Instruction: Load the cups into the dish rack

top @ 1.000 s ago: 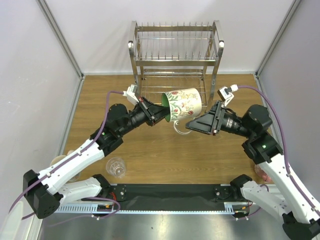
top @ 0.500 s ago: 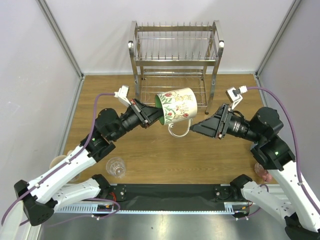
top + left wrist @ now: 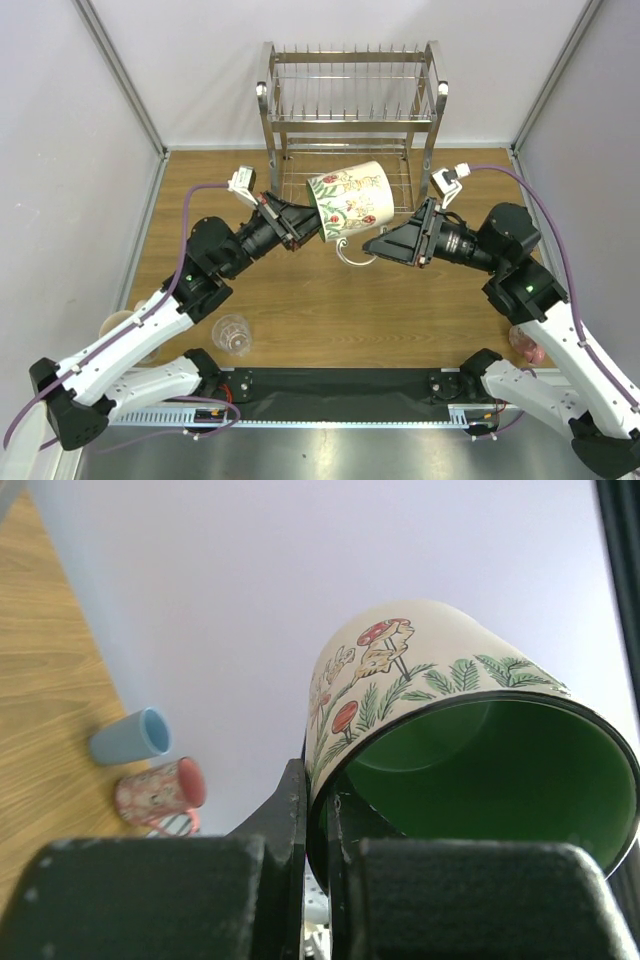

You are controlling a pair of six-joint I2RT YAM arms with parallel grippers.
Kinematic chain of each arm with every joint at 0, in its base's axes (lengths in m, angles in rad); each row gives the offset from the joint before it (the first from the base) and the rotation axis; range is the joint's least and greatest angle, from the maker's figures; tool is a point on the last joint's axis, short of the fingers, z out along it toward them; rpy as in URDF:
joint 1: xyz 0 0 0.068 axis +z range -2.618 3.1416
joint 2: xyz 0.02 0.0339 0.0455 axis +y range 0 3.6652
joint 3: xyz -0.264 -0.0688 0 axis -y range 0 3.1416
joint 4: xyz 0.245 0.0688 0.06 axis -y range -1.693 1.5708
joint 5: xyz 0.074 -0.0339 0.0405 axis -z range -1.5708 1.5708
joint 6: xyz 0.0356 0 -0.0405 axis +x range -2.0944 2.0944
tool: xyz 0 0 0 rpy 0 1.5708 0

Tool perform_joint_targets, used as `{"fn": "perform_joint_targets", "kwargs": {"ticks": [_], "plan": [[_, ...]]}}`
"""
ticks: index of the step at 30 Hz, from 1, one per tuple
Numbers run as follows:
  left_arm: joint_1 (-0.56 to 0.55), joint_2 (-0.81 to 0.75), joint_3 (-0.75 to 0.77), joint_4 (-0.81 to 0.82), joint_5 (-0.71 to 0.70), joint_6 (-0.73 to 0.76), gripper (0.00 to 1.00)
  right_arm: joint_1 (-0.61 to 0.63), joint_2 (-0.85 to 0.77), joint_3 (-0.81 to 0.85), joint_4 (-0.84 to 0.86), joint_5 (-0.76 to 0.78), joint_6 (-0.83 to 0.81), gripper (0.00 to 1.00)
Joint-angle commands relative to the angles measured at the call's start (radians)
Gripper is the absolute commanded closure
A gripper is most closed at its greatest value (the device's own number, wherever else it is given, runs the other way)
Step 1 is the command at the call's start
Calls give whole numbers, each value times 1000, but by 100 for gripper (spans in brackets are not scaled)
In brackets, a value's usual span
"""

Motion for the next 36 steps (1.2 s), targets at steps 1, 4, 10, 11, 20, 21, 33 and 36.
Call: {"fn": "perform_joint_targets", "kwargs": {"ticks": [1, 4, 10, 11, 20, 21, 33, 36], "plan": [[-11, -4, 47, 274, -3, -91, 100, 61, 14, -13, 179, 54, 60, 25], [-16, 5, 49, 282, -12, -89, 100, 99, 14, -33, 263, 117, 84, 26], [-31, 13, 24, 311, -24, -101, 100, 122, 31, -33, 302, 175, 93, 32], [-33, 13, 20, 314, -27, -103, 100, 122, 32, -36, 304, 184, 96, 33], [-47, 54, 7, 386, -29, -137, 100, 141, 54, -36, 334, 226, 106, 43], [-47, 56, 9, 388, -27, -137, 100, 141, 58, -34, 336, 221, 104, 44], [-47, 76, 13, 346, 2, -146, 100, 144, 92, -1, 295, 189, 63, 87], [-34, 79, 24, 279, 33, -134, 100, 144, 77, 16, 235, 218, 31, 100]]}}
